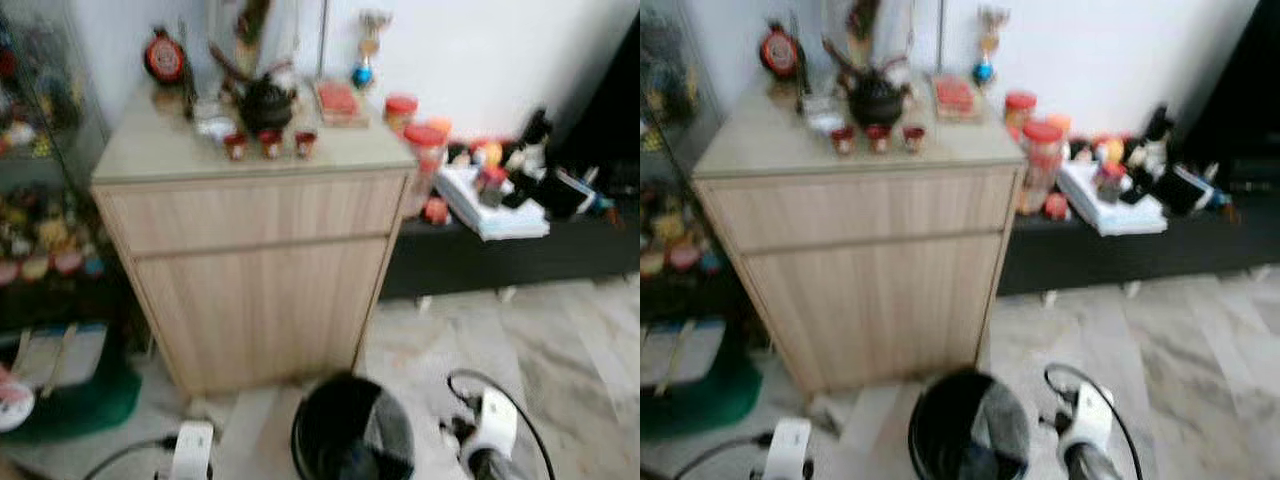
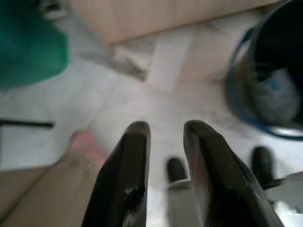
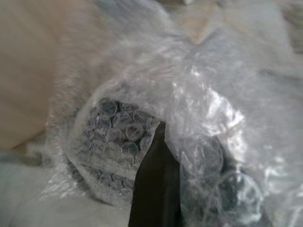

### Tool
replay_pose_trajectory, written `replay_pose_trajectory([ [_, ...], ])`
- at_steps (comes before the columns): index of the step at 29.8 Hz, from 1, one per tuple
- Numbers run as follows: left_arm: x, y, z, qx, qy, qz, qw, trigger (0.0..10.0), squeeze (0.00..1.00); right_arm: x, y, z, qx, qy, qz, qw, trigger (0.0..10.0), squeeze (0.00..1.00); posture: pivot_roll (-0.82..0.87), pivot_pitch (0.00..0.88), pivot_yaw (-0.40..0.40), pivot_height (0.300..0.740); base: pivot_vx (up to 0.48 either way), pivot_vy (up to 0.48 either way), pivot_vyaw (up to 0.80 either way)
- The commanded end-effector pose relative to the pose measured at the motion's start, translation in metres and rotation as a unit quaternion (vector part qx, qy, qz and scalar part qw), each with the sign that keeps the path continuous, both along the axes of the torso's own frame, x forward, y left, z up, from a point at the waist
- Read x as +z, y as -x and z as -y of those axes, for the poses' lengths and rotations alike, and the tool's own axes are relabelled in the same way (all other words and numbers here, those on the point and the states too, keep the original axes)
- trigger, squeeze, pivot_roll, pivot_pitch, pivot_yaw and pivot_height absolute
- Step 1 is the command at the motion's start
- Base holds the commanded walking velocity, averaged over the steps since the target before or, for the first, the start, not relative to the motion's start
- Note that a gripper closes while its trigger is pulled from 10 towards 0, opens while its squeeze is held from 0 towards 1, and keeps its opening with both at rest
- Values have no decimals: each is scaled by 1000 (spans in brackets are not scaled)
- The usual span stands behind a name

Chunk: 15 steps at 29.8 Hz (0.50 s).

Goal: Picking trash to rubbish bin

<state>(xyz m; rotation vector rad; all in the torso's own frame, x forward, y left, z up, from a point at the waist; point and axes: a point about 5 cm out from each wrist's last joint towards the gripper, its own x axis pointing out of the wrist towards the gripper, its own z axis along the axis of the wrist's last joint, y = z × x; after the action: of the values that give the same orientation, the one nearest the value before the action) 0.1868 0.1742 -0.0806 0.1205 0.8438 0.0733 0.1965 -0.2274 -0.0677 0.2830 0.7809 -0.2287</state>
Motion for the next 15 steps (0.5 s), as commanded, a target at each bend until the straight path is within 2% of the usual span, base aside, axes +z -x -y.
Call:
replay_pose_trajectory([
  [1,-1,2,-1,-1,-4,-5,1000,10000,0,7,-13,-3,9,-6,21,1000,10000,0,-152,3,-104,740,0,0,0],
  [9,-1,2,-2,-2,-7,-5,1000,10000,0,17,-34,-20,97,-28,37,994,10000,0,-156,3,-103,740,0,0,0],
  [13,-1,2,-2,-2,-6,-6,1000,10000,0,22,-43,-26,129,-19,46,990,10000,0,-156,3,-103,740,0,0,0],
  [15,0,0,1,-2,3,-4,1000,10000,0,29,-55,-37,172,-17,58,983,10000,0,-156,3,-103,740,0,0,0],
])
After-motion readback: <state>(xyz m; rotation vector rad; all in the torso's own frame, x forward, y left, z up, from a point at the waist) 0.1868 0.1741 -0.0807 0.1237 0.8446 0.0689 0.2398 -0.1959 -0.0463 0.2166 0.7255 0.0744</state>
